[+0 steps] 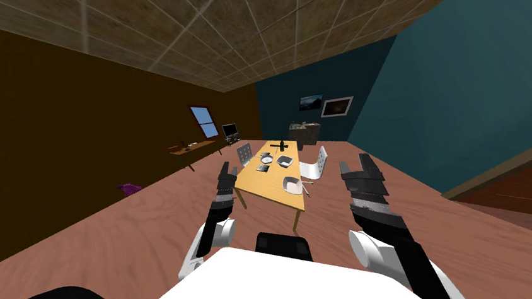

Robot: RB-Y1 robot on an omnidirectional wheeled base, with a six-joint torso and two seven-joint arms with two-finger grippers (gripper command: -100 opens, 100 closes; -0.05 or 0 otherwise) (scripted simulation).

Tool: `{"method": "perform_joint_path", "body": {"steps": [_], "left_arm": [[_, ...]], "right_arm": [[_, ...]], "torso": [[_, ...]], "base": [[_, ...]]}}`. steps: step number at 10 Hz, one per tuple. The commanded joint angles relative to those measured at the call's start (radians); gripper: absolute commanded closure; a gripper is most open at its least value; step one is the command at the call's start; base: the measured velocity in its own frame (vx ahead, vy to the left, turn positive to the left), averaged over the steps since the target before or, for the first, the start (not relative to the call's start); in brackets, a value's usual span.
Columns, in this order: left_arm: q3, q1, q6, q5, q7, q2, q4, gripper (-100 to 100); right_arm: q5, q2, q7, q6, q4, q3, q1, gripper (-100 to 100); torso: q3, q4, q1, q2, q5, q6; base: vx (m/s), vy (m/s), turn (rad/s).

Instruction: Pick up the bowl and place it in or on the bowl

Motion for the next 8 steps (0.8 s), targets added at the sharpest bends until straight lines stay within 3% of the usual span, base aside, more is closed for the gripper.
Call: {"method": "perform_joint_path", "body": {"steps": [1,4,8], "left_arm": [[0.0,0.0,0.0,0.0,0.0,0.0,0.0,0],[0.0,0.0,0.0,0.0,0.0,0.0,0.0,0],[0.0,0.0,0.0,0.0,0.0,0.0,0.0,0]], "right_arm": [[0.009,-0.036,0.013,0.002,0.013,0.003,-0.004,-100],[0.047,-0.117,0.067,0.007,0.061,0.013,-0.019,-100],[0.131,-0.226,0.182,0.017,0.167,0.038,-0.051,-100]], "torso": [[0.0,0.0,0.0,0.0,0.0,0.0],[0.001,0.0,0.004,0.001,0.001,0.0],[0.001,0.0,0.008,0.002,0.002,0.0]], "base": [[-0.005,0.019,0.047],[-0.018,0.062,0.083],[-0.028,0.124,0.144]]}}
